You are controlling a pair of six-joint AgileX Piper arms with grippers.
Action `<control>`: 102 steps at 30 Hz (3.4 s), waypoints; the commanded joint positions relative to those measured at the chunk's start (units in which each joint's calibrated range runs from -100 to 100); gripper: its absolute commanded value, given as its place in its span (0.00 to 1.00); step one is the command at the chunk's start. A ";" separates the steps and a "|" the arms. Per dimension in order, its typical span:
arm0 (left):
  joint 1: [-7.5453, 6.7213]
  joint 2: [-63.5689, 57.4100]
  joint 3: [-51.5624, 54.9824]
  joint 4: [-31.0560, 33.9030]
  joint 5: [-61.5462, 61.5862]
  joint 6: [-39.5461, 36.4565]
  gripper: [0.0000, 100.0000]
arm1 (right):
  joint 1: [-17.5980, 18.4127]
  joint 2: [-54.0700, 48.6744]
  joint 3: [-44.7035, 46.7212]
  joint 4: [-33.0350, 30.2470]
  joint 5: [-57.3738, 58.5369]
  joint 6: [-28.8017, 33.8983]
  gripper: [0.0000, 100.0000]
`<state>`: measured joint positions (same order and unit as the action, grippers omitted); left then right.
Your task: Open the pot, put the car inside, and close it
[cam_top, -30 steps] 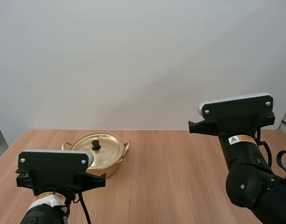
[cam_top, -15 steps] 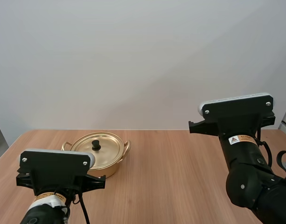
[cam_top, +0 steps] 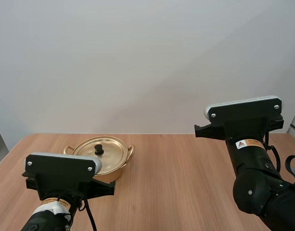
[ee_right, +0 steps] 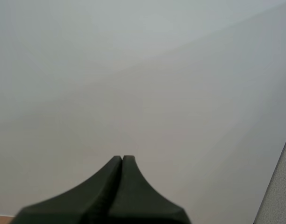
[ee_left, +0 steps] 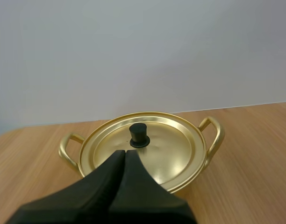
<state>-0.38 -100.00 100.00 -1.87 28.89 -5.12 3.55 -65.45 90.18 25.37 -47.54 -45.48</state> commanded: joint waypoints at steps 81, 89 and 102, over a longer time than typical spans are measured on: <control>0.01 0.00 0.00 0.05 -0.21 0.00 0.00 | -2.41 -34.55 9.82 -26.55 74.38 33.96 0.00; 0.01 0.00 0.00 0.05 -0.21 0.00 0.00 | -2.41 -34.55 9.82 -26.94 78.75 33.96 0.00; 0.01 0.00 0.00 0.05 -0.21 0.00 0.00 | -2.41 -34.55 9.82 -26.06 78.75 33.96 0.00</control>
<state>-0.38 -100.00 100.00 -1.87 28.66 -5.12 1.17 -100.00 100.00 -0.75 31.24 -11.55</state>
